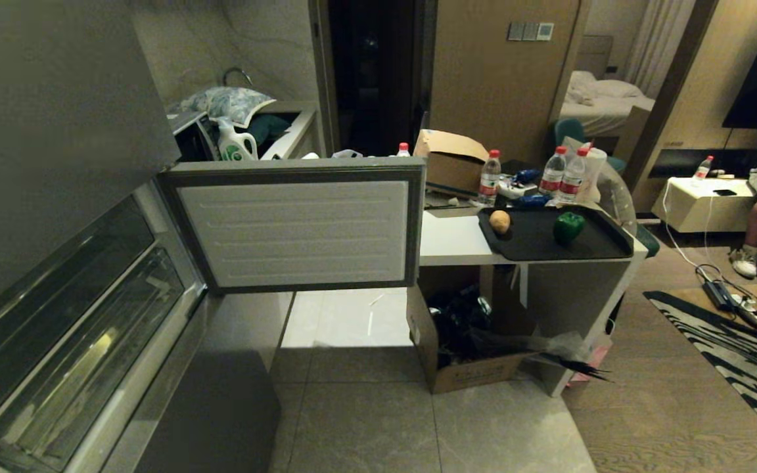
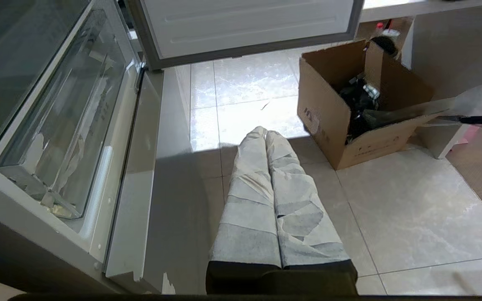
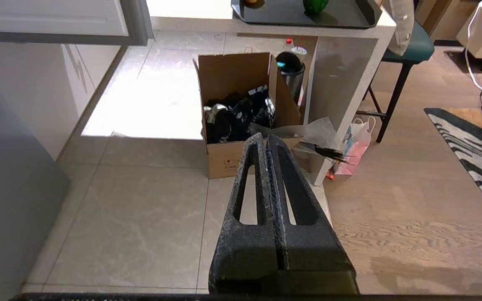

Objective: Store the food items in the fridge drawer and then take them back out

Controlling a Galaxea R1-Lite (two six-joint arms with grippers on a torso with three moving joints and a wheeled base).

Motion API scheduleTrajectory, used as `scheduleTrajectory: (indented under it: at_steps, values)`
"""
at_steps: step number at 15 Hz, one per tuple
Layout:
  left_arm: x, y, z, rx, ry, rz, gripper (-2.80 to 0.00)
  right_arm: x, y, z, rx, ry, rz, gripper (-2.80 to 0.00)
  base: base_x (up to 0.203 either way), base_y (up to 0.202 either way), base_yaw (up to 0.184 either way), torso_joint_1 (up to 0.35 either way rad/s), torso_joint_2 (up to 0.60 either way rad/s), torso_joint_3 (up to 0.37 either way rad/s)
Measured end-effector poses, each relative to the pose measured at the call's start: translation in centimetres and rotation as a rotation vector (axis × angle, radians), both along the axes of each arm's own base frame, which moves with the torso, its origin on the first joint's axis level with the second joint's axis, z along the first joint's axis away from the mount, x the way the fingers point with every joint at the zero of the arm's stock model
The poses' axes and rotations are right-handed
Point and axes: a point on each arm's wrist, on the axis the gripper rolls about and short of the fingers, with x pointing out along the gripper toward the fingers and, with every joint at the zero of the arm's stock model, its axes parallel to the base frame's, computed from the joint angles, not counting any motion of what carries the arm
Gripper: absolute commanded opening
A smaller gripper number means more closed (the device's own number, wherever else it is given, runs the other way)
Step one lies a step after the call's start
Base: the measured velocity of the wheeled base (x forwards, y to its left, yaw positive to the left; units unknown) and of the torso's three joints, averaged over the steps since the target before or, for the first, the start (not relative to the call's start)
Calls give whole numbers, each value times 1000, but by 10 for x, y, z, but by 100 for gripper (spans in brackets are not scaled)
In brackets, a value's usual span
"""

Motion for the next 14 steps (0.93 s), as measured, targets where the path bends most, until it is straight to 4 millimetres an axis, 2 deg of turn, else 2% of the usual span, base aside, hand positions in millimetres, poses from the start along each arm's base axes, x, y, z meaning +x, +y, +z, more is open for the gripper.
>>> scheduleTrajectory:
  at_steps: [14]
  values:
    - [0,0,0,-9,0,1,-280,0,0,0,0,0,0,-280,0,0,0,0,0,0]
